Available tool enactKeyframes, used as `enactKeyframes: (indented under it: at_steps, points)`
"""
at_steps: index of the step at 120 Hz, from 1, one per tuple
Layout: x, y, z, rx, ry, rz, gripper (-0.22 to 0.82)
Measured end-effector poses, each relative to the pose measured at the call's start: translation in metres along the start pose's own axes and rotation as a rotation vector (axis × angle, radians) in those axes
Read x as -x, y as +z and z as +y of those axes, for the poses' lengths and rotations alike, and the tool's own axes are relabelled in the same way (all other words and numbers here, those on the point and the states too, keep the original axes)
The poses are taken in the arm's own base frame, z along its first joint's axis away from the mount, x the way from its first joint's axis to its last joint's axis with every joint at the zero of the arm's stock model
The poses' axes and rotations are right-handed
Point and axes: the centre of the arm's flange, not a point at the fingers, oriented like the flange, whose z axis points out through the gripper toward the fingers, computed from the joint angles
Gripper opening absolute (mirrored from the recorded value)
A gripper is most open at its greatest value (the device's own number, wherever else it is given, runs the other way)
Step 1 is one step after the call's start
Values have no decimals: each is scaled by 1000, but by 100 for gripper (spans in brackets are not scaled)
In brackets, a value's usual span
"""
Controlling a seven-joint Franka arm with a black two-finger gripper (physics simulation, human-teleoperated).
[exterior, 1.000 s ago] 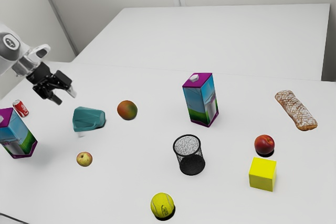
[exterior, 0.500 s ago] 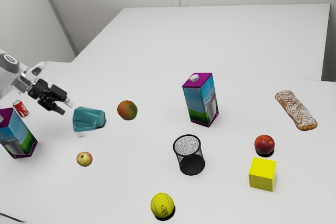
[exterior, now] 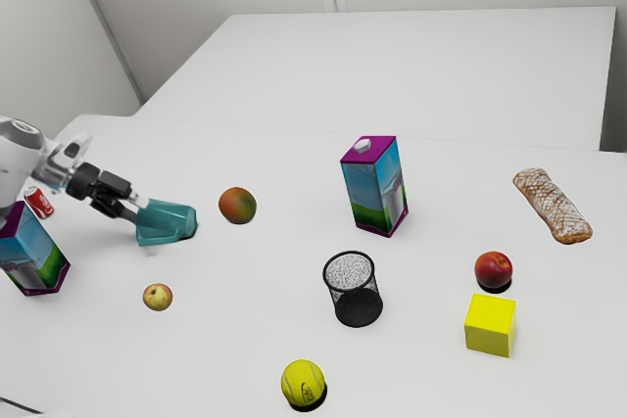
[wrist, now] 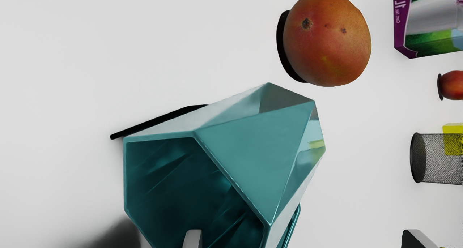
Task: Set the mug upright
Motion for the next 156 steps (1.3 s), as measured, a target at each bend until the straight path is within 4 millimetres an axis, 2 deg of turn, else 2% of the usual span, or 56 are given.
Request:
enactKeyframes:
  at_steps: [21,29,40,65,75,89,121,134,144,156]
  points:
    - [-4,13,4,51,40,-2,60]
    - [-6,18,4,72,49,9,56]
    - [-6,24,1,94,55,19,44]
    - [-7,25,1,110,77,29,5]
    - [-9,24,4,109,91,31,-4]
    - [-12,21,12,100,113,31,-11]
    - [-29,11,62,-27,209,-29,-14]
    - [-40,5,95,-123,265,-75,-14]
    - [-53,11,126,-201,321,-127,-14]
    - [-65,22,150,-281,363,-174,-15]
